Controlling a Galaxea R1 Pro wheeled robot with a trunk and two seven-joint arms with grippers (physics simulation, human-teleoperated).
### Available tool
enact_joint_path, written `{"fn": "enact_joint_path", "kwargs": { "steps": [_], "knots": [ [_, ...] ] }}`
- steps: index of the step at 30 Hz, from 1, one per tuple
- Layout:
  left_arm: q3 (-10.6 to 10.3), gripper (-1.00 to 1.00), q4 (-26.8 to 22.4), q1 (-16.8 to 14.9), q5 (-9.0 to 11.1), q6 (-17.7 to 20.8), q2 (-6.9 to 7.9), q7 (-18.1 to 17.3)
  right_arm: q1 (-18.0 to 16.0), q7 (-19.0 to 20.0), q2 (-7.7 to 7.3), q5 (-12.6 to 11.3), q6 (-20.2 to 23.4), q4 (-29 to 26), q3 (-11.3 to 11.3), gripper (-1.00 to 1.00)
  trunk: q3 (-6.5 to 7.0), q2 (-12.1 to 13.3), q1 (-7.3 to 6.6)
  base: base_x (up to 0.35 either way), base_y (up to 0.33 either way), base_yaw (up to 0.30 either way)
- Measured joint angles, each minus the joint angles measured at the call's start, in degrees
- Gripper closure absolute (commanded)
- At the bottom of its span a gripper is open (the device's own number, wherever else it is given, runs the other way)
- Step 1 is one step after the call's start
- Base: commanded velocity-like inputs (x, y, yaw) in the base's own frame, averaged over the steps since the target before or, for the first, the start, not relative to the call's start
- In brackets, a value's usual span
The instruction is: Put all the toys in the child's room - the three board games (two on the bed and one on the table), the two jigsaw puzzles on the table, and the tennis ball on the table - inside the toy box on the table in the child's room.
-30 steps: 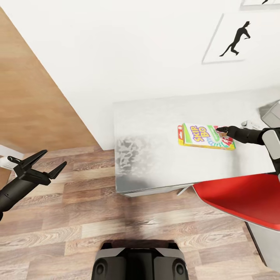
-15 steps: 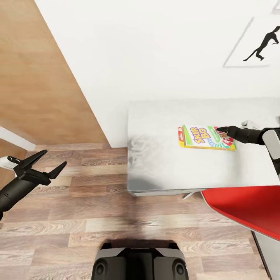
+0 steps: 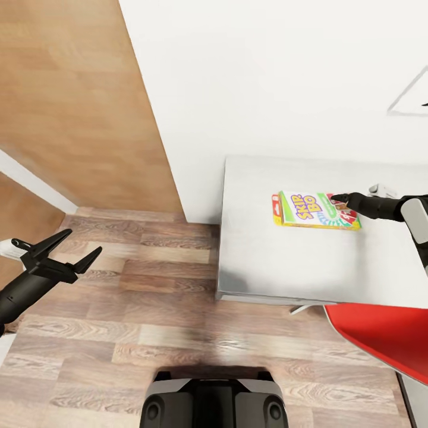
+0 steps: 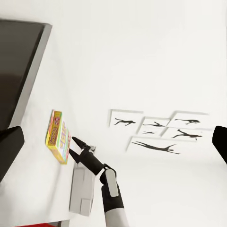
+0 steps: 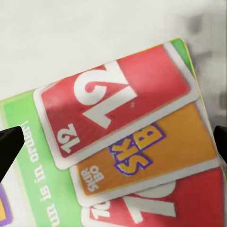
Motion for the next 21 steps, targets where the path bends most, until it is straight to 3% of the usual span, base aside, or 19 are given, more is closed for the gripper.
{"fn": "enact_joint_path", "kwargs": {
  "steps": [7, 21],
  "knots": [
    [-0.03, -1.0, 0.0, -0.01, 0.01, 0.0, 0.0, 0.0, 0.01, 0.06, 0.0, -0.17, 0.03, -0.01, 0.0, -1.0, 0.0, 0.0, 0.01, -0.068, 0.0, 0.056],
    [0.03, -1.0, 0.01, -0.01, 0.0, 0.0, 0.0, -0.04, 0.01, 0.07, 0.0, -0.2, 0.04, -0.01, 0.0, -1.0, 0.0, 0.0, 0.01, -0.208, 0.0, 0.01]
  ]
}}
